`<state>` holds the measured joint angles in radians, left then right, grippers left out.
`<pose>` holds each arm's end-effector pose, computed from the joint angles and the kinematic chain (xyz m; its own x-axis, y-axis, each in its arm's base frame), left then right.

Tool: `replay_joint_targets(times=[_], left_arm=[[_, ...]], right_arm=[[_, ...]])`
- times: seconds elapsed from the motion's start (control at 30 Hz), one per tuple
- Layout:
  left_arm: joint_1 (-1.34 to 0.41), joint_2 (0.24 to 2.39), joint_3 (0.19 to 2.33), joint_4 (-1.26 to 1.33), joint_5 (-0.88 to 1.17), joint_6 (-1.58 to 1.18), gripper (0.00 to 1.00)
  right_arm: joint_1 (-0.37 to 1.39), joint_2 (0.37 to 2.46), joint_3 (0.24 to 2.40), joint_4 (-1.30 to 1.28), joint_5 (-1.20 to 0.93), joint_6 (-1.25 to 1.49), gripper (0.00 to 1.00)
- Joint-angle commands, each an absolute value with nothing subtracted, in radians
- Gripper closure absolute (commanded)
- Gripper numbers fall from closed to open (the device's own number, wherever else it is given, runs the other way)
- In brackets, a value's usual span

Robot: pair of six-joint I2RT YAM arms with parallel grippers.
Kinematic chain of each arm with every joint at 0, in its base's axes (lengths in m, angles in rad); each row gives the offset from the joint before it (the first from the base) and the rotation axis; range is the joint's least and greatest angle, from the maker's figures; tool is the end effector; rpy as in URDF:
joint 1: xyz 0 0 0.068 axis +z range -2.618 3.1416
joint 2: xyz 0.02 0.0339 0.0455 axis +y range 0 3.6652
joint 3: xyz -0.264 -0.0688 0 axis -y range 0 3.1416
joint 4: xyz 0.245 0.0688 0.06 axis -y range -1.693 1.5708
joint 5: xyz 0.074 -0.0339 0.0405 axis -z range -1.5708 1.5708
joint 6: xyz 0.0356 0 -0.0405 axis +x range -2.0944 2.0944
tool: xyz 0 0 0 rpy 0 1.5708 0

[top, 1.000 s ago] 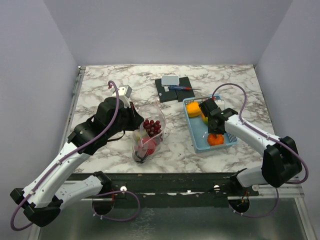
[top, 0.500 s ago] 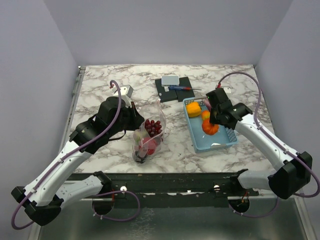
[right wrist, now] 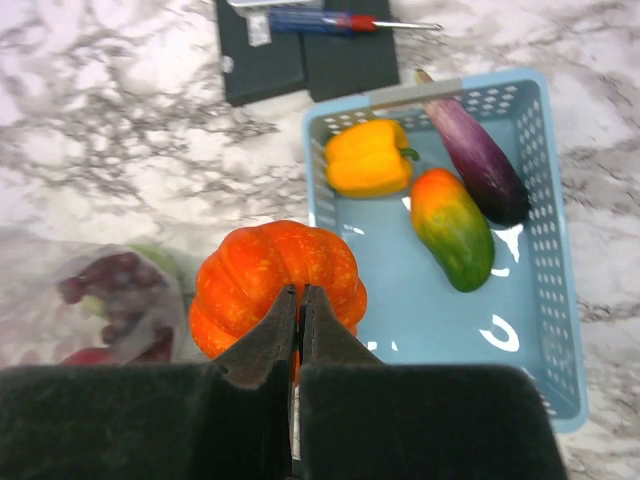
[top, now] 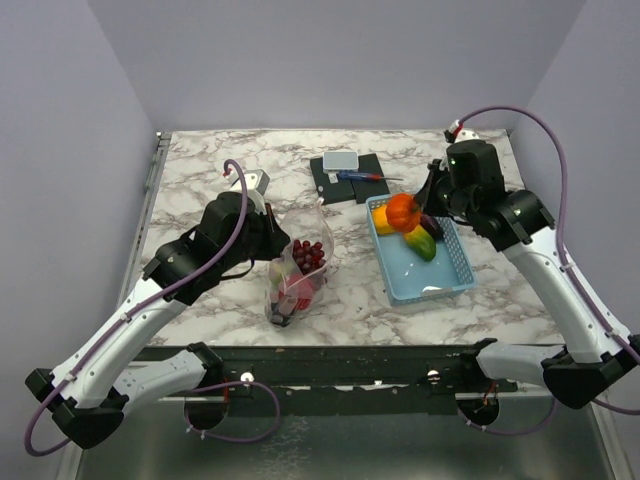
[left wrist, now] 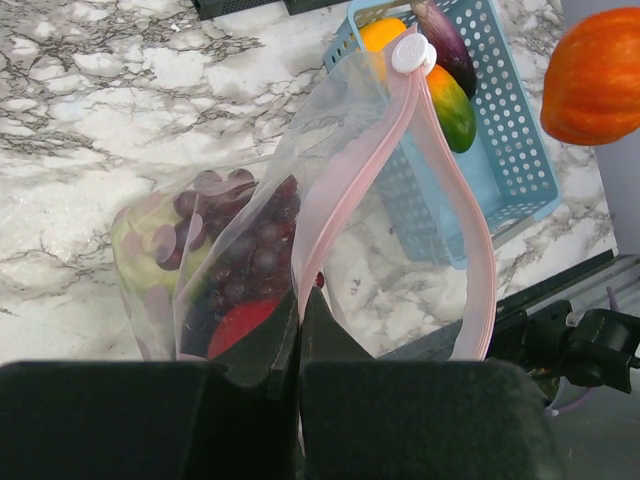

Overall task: Place the food in the zip-top bag and seal the zipper
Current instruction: Place the fake vegetable in the zipper food storage bag.

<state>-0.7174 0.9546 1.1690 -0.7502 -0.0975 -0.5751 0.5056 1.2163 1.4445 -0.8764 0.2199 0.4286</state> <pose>0.1440 -0.1211 0.3838 -0.6444 -0.1562 -0.7486 0.2869 0.8580 -0.4260 0.2138 0.1095 0.4093 -0.6137 0.1239 -0.7798 -0.0720 0.9747 0.2115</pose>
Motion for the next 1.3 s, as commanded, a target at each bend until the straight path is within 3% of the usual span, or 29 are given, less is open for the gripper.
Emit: replay_joint_targets(times=[0.0, 0.57, 1.27], left_arm=[[-0.722, 0.959, 1.193, -0.772, -0.087, -0.581, 1.0], [-0.722, 0.965, 1.198, -0.789, -0.098, -0.597, 1.0], [-0.722, 0.968, 1.221, -0.801, -0.097, -0.602, 1.0]], right_arm=[[0.529, 1.222, 1.54, -0.875, 0.052, 0.394, 0.99], [0.846, 1.364, 1.771, -0.742, -0.054, 0.387, 0.99], [0.985, 1.468, 1.687, -0.732, 0.061, 0.363, 0.99]])
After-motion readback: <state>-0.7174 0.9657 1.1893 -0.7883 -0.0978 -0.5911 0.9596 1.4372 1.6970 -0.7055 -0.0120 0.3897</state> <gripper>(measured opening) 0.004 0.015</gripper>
